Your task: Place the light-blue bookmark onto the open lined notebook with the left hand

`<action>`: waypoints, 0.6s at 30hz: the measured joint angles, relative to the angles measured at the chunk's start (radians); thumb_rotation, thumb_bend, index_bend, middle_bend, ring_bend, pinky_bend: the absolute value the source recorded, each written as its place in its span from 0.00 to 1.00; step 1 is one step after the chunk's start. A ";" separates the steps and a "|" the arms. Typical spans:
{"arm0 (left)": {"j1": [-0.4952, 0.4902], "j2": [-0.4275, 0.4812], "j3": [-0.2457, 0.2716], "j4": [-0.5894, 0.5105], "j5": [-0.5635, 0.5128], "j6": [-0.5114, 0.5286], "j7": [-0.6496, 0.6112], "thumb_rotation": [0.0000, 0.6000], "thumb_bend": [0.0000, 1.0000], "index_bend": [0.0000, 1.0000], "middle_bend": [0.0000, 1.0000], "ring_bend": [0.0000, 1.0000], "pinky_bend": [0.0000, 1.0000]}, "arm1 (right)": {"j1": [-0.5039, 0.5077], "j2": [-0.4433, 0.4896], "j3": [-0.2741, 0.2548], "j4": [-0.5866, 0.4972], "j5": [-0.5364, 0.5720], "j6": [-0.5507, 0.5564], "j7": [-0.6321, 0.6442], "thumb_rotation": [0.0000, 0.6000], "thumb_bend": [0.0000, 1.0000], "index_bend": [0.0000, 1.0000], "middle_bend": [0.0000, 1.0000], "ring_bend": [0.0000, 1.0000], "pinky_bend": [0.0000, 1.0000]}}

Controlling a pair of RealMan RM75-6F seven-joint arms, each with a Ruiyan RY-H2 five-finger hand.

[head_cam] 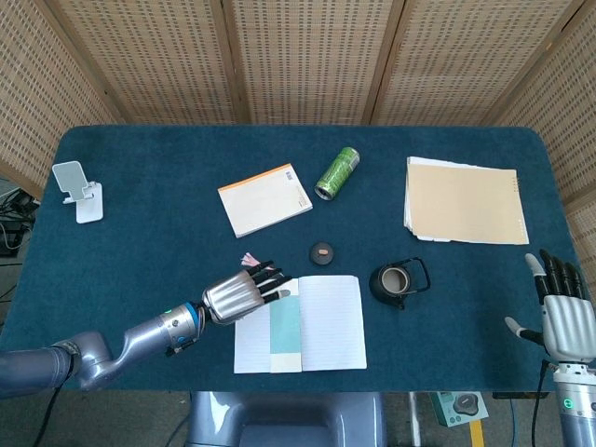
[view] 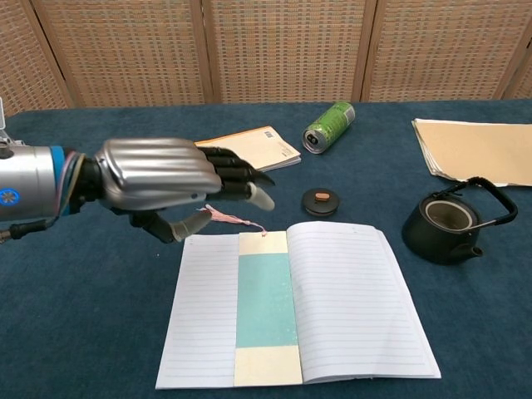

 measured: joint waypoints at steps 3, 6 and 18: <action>0.083 -0.003 -0.017 -0.024 -0.049 0.126 0.118 1.00 0.17 0.00 0.00 0.00 0.00 | 0.000 0.000 -0.002 -0.005 -0.009 0.005 -0.002 1.00 0.09 0.00 0.00 0.00 0.00; 0.180 0.000 -0.028 -0.066 -0.099 0.255 0.176 1.00 0.11 0.00 0.00 0.00 0.00 | -0.001 0.002 -0.007 -0.016 -0.021 0.011 -0.003 1.00 0.08 0.00 0.00 0.00 0.00; 0.504 0.091 -0.006 -0.172 -0.175 0.605 0.150 1.00 0.07 0.00 0.00 0.00 0.00 | -0.007 0.019 -0.038 -0.065 -0.087 0.038 -0.013 1.00 0.09 0.00 0.00 0.00 0.00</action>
